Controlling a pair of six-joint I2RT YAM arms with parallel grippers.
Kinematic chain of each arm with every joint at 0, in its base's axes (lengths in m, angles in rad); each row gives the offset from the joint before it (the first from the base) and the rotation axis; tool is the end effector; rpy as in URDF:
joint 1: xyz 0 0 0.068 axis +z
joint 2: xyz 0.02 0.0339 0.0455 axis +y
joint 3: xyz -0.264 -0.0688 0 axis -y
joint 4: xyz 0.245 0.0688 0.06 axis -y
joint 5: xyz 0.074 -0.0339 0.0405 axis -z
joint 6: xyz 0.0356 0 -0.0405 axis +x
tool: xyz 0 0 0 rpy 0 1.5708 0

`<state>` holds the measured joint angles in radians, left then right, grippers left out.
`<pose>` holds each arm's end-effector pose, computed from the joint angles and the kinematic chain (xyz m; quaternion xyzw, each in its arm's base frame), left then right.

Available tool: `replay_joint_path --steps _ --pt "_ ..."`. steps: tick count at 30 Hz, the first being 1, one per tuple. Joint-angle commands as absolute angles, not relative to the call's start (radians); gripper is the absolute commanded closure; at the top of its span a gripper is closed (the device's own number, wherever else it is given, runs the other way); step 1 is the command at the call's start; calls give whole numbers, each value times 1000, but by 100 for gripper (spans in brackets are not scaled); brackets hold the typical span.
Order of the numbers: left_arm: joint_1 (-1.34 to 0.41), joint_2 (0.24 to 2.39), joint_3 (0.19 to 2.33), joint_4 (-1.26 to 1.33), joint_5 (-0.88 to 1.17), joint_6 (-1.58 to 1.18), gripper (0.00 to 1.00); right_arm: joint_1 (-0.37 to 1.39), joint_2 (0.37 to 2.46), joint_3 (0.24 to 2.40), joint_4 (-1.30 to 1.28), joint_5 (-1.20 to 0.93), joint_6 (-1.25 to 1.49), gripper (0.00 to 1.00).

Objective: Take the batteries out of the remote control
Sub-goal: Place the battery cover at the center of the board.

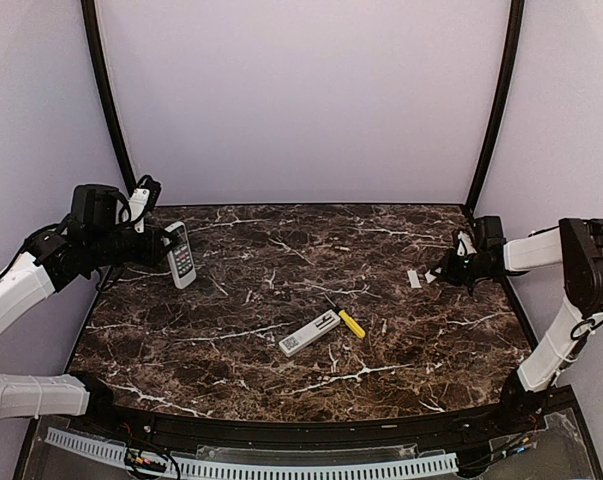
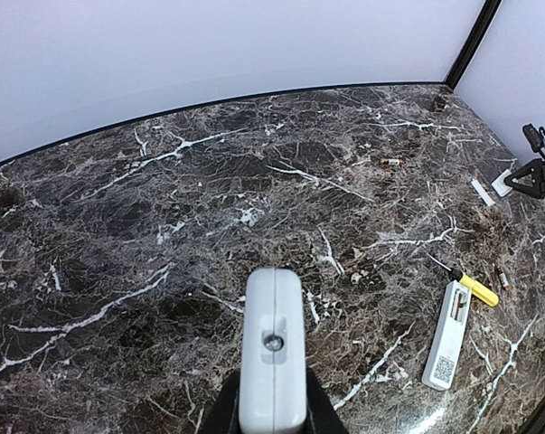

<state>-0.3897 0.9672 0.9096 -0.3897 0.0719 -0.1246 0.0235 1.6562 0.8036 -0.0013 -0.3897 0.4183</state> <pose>0.1997 -0.0848 0.3293 0.1308 0.8358 -0.1648 0.5071 0.3188 0.0210 0.1509 0.1136 0.9142 0.2523 0.2961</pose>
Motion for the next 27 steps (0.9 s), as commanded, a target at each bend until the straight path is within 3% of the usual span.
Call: replay_joint_path --steps 1,13,22,27 --pt "-388 963 907 -363 90 -127 100 18 1663 819 3 -390 408 82" --pt "-388 960 899 -347 111 -152 100 26 1640 805 4 -353 416 67" --pt "-388 957 899 -348 113 -150 100 102 1646 847 -62 -237 403 38" --pt "-388 951 898 -348 112 -149 100 139 1646 865 -95 -165 405 34"
